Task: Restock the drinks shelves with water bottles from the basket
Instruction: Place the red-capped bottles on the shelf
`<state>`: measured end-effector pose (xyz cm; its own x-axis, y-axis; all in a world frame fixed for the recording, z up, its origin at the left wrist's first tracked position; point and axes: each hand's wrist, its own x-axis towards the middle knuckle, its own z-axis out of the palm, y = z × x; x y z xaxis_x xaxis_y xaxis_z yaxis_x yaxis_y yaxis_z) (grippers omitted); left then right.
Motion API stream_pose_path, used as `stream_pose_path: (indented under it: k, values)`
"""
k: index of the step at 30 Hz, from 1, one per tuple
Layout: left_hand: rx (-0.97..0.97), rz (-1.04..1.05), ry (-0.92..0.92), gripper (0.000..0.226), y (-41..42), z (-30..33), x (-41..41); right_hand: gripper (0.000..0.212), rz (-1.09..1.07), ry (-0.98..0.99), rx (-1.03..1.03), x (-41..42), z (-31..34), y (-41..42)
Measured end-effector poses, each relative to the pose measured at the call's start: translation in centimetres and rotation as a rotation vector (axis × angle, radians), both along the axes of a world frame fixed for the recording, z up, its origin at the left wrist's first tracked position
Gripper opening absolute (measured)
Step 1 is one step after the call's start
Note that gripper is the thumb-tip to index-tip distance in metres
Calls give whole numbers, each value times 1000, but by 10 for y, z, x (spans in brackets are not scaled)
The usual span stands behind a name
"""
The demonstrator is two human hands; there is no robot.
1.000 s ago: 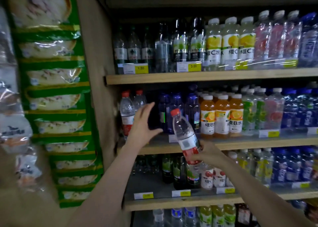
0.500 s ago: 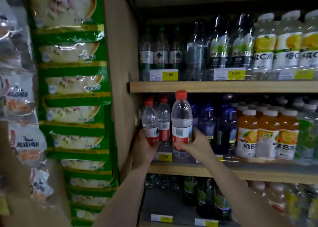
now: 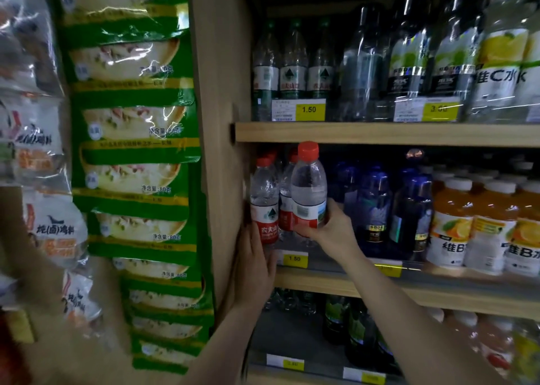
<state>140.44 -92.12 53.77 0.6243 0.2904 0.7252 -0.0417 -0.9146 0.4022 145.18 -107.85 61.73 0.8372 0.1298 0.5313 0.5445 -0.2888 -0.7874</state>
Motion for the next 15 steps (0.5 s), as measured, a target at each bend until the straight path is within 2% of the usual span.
stream_pose_path:
  k: [3, 5, 9, 12, 15]
  values:
    - [127, -33, 42, 71, 7, -26, 0, 58, -5, 10, -21, 11, -7, 16]
    - [121, -72, 70, 70, 12, -30, 3, 55, -25, 59, -31, 22, -14, 25]
    - [131, -63, 98, 70, 13, -32, 7, 64, -63, 178, -129, 40, -23, 37]
    - [135, -66, 133, 70, 16, -34, 9, 59, -79, 195, -186, 42, -23, 40]
    - [144, -70, 169, 72, 17, -37, 12, 64, -106, 207, -213, 39, -23, 42]
